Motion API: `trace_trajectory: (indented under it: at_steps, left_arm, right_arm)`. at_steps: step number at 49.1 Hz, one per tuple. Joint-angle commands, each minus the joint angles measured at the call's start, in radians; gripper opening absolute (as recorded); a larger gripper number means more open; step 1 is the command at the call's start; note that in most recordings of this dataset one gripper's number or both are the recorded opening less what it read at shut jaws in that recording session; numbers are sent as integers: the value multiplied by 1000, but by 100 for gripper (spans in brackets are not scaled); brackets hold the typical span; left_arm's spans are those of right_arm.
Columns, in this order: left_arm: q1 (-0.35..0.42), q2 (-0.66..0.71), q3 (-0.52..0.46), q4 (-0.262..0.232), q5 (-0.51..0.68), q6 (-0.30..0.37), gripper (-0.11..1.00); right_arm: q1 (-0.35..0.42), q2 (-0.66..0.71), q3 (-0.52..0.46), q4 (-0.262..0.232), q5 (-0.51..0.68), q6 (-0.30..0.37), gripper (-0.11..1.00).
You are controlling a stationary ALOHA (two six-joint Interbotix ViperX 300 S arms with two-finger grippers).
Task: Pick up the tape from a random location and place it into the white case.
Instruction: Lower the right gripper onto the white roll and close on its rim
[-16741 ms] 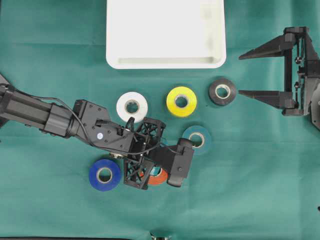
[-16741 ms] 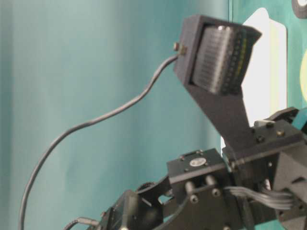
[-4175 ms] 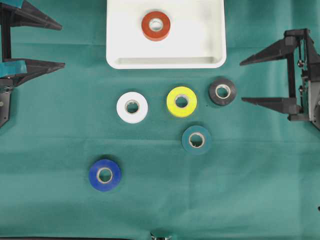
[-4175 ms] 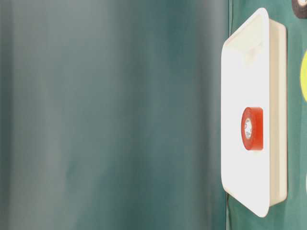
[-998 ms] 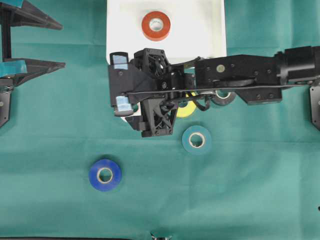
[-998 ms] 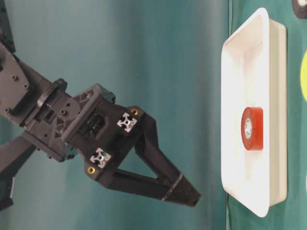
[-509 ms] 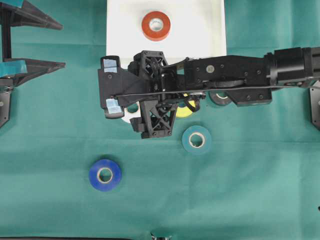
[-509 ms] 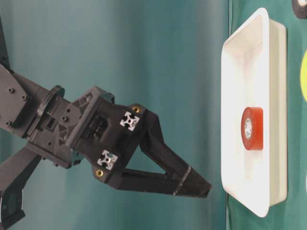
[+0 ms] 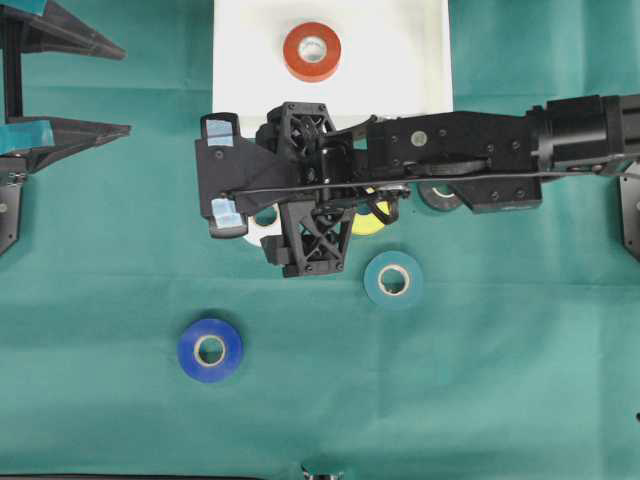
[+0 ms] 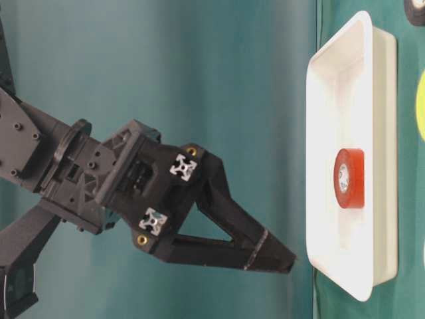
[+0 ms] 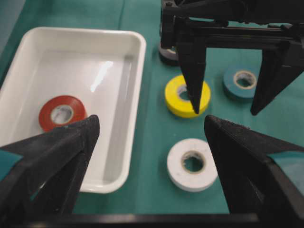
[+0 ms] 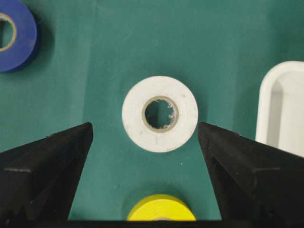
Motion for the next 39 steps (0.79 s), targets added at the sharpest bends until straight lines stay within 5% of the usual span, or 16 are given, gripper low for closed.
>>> trace_trajectory:
  at_steps: [1, 39]
  left_arm:
    - [3, 3, -18, -2, -5, 0, 98]
    - [3, 3, -18, -3, -5, -3, 98]
  right_arm:
    - [2, -17, -29, 3, -6, 2, 88]
    - [3, 138, -28, 5, -60, 15, 88]
